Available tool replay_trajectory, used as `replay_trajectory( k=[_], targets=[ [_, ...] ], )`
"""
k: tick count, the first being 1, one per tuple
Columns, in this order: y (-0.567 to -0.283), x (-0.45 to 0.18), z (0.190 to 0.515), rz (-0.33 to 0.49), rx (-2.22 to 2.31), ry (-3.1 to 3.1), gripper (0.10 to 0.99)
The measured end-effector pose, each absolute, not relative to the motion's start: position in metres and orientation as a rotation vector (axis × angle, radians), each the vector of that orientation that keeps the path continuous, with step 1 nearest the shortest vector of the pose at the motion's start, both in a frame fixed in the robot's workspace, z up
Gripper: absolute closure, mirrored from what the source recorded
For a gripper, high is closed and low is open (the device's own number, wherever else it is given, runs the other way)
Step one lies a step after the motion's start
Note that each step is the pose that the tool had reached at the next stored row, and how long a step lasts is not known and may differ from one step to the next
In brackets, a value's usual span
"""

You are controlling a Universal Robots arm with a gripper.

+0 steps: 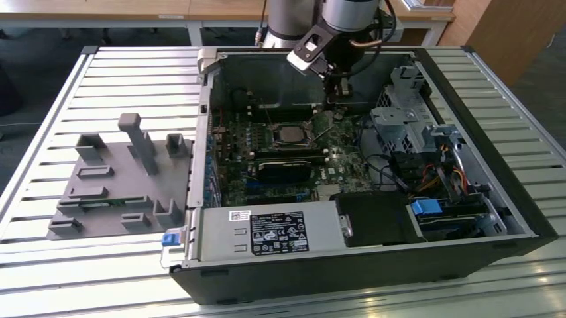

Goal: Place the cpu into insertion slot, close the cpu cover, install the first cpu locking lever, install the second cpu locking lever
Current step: 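Close the cpu cover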

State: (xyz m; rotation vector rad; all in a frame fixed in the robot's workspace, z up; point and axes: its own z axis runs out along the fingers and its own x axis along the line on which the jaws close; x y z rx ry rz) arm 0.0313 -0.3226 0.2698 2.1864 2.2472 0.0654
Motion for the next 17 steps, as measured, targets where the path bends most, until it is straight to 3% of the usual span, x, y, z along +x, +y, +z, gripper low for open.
replay_trajectory(
  k=[17],
  targets=[
    [-0.322, 0.044, 0.266, 0.065, 2.187, 2.248, 0.980]
  ],
)
